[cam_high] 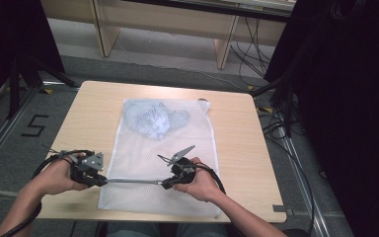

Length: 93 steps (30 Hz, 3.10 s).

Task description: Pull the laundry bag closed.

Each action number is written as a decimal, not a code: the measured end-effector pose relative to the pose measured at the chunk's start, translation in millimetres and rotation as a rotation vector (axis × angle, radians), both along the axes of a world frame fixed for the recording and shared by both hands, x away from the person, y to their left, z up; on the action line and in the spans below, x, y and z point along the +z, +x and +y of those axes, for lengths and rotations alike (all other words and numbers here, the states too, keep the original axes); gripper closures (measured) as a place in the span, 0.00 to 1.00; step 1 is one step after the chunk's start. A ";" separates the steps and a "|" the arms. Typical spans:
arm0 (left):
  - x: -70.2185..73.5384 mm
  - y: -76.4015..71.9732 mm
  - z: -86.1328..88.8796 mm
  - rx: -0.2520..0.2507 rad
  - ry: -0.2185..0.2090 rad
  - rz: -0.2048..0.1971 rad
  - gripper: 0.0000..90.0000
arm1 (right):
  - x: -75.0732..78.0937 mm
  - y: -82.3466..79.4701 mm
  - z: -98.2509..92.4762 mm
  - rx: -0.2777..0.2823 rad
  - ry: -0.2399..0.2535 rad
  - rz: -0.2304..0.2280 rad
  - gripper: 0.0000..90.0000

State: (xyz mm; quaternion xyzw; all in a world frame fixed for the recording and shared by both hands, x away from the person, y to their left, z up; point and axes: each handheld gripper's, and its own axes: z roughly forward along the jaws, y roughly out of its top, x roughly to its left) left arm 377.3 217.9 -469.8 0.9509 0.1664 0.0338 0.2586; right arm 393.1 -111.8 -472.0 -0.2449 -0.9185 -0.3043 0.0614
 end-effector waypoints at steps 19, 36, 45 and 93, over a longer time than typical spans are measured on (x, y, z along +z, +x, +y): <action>-1.1 0.0 -0.1 0.010 -0.006 -0.002 0.92 | -4.3 0.1 -22.8 -0.042 -0.007 0.017 0.97; -1.7 0.2 0.3 0.012 -0.004 0.000 0.92 | -4.6 -0.1 -33.8 -0.064 -0.018 0.030 0.97; -1.5 0.1 0.0 0.015 -0.002 0.001 0.92 | -4.3 0.7 -38.1 -0.073 -0.021 0.026 0.97; -3.2 0.4 0.0 0.018 -0.005 0.009 0.92 | -5.0 3.4 -55.4 -0.101 -0.028 0.074 0.97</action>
